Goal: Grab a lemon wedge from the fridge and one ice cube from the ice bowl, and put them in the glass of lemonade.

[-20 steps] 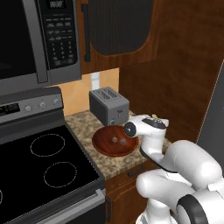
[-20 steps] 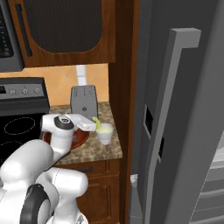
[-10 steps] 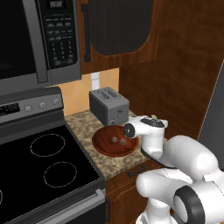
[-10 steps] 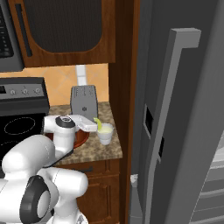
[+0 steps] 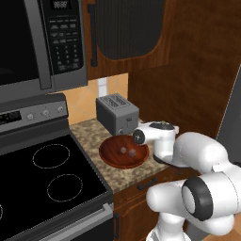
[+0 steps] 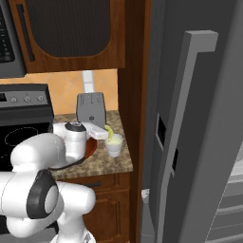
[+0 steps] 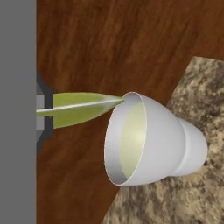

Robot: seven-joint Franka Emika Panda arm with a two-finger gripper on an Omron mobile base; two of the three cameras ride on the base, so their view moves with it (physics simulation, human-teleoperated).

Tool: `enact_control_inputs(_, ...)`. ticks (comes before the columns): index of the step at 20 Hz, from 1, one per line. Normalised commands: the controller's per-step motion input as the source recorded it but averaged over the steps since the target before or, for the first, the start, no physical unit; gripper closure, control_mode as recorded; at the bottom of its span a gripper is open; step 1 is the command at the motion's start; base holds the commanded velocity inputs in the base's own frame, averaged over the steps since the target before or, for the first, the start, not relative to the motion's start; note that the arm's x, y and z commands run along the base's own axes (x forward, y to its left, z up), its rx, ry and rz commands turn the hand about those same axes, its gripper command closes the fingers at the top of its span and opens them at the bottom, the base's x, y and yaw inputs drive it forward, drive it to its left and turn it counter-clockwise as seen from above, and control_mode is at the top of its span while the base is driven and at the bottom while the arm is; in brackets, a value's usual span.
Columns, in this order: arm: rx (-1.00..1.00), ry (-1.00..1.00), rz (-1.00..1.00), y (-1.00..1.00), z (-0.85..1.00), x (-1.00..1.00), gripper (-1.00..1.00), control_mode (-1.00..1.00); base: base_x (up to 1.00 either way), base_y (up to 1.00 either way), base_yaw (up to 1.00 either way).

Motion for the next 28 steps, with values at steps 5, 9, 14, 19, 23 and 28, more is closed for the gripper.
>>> enact_control_inputs(5,-0.06,-0.01,0.0,0.0,-0.29,0.07,1.0,-1.0,0.0,0.0,0.0)
enact_control_inputs(9,-0.05,0.0,0.0,0.0,-0.25,0.14,1.0,-1.0,0.0,0.0,0.0)
enact_control_inputs(14,-0.03,0.0,0.0,0.0,-0.14,0.15,1.0,-1.0,0.0,0.0,0.0)
enact_control_inputs(19,-0.01,0.0,0.0,-0.01,-0.03,0.12,1.0,-1.0,0.0,0.0,0.0)
enact_control_inputs(23,0.0,0.0,0.0,-0.11,0.0,0.06,1.0,-1.0,0.0,0.0,0.0)
enact_control_inputs(28,-0.01,0.0,0.0,-0.14,-0.01,0.04,1.0,-1.0,0.0,0.0,0.0)
